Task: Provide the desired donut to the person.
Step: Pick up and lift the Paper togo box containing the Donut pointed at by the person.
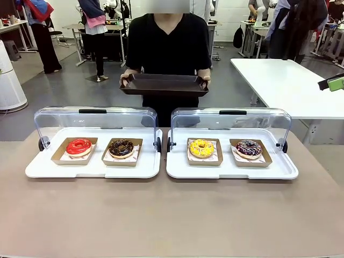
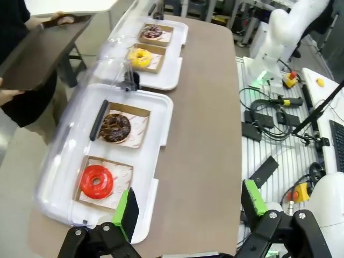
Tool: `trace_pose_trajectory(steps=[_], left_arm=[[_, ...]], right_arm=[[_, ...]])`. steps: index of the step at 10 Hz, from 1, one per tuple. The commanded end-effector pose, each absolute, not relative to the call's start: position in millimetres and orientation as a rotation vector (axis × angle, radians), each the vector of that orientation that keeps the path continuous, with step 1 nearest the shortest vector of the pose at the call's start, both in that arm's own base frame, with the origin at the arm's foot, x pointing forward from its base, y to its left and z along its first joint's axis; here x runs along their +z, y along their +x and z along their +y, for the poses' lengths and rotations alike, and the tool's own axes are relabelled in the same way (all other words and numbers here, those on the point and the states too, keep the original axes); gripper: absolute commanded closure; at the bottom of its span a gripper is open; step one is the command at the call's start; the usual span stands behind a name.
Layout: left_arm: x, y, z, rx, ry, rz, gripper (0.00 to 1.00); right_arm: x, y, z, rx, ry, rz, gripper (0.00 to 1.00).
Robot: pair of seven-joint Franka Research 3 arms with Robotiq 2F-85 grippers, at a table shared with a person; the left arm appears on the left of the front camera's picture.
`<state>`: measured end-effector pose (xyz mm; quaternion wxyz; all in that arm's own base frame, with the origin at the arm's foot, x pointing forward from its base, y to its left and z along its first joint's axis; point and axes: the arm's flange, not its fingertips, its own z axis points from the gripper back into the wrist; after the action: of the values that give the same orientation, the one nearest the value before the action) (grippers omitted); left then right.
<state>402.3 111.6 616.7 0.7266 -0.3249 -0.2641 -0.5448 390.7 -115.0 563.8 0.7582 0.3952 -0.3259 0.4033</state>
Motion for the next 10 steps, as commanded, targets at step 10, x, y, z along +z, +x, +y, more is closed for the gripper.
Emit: trace_pose_trajectory(steps=[10], left_arm=[[618.9, 393.1, 130.3, -1.161, -0.663, -0.636, 0.00]], right_arm=[[563.4, 393.7, -102.7, 0.904, 0.858, -0.689, 0.00]])
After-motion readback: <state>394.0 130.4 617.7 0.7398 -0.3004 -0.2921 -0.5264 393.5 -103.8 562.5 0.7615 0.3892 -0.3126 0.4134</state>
